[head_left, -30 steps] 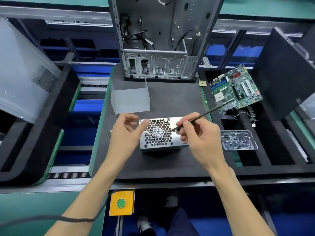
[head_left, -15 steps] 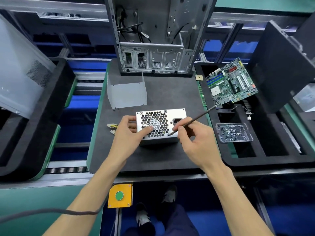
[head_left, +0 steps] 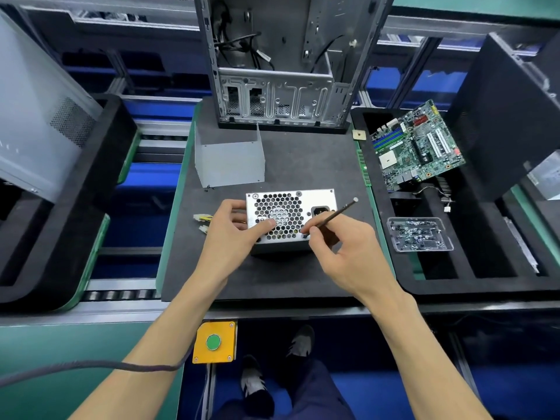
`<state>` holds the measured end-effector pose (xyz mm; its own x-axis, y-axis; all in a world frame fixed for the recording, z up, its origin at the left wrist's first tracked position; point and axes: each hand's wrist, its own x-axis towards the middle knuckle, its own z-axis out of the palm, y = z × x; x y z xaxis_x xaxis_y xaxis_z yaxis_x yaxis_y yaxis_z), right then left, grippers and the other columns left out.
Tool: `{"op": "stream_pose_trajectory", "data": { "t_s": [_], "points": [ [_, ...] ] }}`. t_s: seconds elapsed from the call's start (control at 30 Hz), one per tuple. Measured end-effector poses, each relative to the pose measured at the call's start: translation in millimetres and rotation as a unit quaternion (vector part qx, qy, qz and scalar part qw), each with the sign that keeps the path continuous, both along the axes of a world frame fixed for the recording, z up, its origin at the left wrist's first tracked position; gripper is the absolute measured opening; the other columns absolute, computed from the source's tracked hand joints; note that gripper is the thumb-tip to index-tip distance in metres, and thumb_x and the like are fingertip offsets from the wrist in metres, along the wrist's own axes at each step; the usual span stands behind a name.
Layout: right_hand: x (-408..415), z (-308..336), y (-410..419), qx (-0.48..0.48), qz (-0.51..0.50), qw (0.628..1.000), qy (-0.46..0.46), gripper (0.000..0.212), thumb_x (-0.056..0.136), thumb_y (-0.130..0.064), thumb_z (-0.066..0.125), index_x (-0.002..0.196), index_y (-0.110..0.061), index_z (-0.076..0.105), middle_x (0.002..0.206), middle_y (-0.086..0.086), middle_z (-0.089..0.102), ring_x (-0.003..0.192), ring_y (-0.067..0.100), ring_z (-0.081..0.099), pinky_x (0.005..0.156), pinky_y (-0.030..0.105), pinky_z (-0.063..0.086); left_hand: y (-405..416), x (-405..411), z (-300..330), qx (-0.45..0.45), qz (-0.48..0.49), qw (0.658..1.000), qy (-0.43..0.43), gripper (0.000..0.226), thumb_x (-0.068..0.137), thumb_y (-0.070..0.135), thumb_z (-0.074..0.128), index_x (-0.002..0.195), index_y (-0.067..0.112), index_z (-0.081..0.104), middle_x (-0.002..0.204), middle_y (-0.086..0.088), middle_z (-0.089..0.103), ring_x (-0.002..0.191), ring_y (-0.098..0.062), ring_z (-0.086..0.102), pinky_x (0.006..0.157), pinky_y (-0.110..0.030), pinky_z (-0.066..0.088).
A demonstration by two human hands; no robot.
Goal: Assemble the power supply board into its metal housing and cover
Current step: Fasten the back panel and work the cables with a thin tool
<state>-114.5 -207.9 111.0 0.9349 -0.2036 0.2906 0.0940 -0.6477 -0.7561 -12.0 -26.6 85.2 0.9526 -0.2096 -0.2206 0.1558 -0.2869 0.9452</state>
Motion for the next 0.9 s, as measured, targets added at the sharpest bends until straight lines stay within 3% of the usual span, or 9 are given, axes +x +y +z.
{"op": "stream_pose_trajectory", "data": {
  "t_s": [0.17, 0.3, 0.4, 0.5, 0.67, 0.73, 0.83, 0.9],
  "points": [
    [5, 5, -7, -0.031, 0.023, 0.999, 0.009, 0.016, 0.096, -0.021, 0.07, 0.09, -0.006, 0.072, 0.07, 0.002, 0.068, 0.06, 0.025, 0.065, 0.062, 0.045, 0.055, 0, 0, 2, 0.001, -0.001, 1.0, 0.006, 0.053, 0.075, 0.037, 0.088, 0.116, 0.023, 0.057, 0.104, 0.002, 0.072, 0.093, -0.017, 0.069, 0.08, -0.034, 0.058],
    [12, 3, -6, -0.041, 0.017, 0.999, 0.0, 0.021, 0.093, -0.019, 0.077, 0.079, -0.006, 0.066, 0.062, 0.002, 0.062, 0.057, 0.02, 0.052, 0.058, 0.026, 0.045, 0, -2, 5, 0.009, -0.006, 1.0, 0.002, 0.05, 0.076, 0.037, 0.086, 0.114, 0.025, 0.057, 0.104, 0.004, 0.071, 0.094, -0.017, 0.068, 0.078, -0.03, 0.056],
    [13, -2, -6, -0.037, 0.014, 0.999, -0.006, 0.025, 0.093, -0.022, 0.077, 0.079, -0.006, 0.064, 0.063, 0.004, 0.06, 0.06, 0.022, 0.049, 0.057, 0.024, 0.041, 1, -4, 9, 0.07, -0.014, 0.996, -0.058, 0.045, 0.079, 0.044, 0.082, 0.112, 0.029, 0.056, 0.112, 0.009, 0.062, 0.097, -0.007, 0.063, 0.078, -0.022, 0.05],
    [13, -9, -7, -0.037, 0.012, 0.999, -0.021, 0.028, 0.093, -0.028, 0.075, 0.077, -0.009, 0.061, 0.064, 0.003, 0.06, 0.059, 0.021, 0.049, 0.058, 0.031, 0.043, 1, -8, 13, 0.135, -0.006, 0.979, -0.153, 0.037, 0.083, 0.059, 0.069, 0.107, 0.035, 0.054, 0.112, 0.015, 0.046, 0.107, -0.009, 0.053, 0.088, -0.027, 0.045],
    [14, -16, -5, -0.039, 0.008, 0.997, -0.06, 0.033, 0.093, -0.033, 0.073, 0.074, -0.016, 0.052, 0.062, -0.001, 0.054, 0.059, 0.02, 0.047, 0.055, 0.028, 0.041, 2, -16, 12, 0.214, -0.002, 0.956, -0.203, 0.055, 0.085, 0.062, 0.064, 0.125, 0.024, 0.062, 0.117, 0.01, 0.042, 0.108, -0.005, 0.037, 0.098, -0.027, 0.031],
    [14, -18, -5, -0.046, 0.004, 0.997, -0.07, 0.035, 0.092, -0.033, 0.074, 0.074, -0.014, 0.052, 0.06, -0.002, 0.049, 0.058, 0.02, 0.045, 0.054, 0.027, 0.04, 1, -22, 18, 0.199, 0.012, 0.956, -0.216, 0.055, 0.086, 0.057, 0.065, 0.128, 0.022, 0.059, 0.12, 0.006, 0.043, 0.11, -0.008, 0.038, 0.101, -0.029, 0.032],
    [15, -19, -4, -0.052, 0.0, 0.995, -0.082, 0.037, 0.092, -0.033, 0.075, 0.072, -0.013, 0.051, 0.059, -0.004, 0.046, 0.057, 0.019, 0.043, 0.053, 0.021, 0.037, -2, -30, 39, 0.123, 0.021, 0.944, -0.306, 0.043, 0.089, 0.047, 0.068, 0.121, 0.02, 0.06, 0.116, 0.004, 0.052, 0.109, -0.015, 0.05, 0.097, -0.034, 0.042],
    [16, -20, -4, -0.051, -0.003, 0.995, -0.088, 0.038, 0.091, -0.033, 0.074, 0.07, -0.014, 0.049, 0.059, -0.006, 0.044, 0.057, 0.019, 0.041, 0.053, 0.018, 0.034, -5, -37, 57, 0.046, -0.038, 0.938, -0.341, 0.037, 0.089, 0.042, 0.07, 0.116, 0.017, 0.064, 0.108, 0.005, 0.06, 0.103, -0.012, 0.058, 0.089, -0.025, 0.046]
  ]
}}
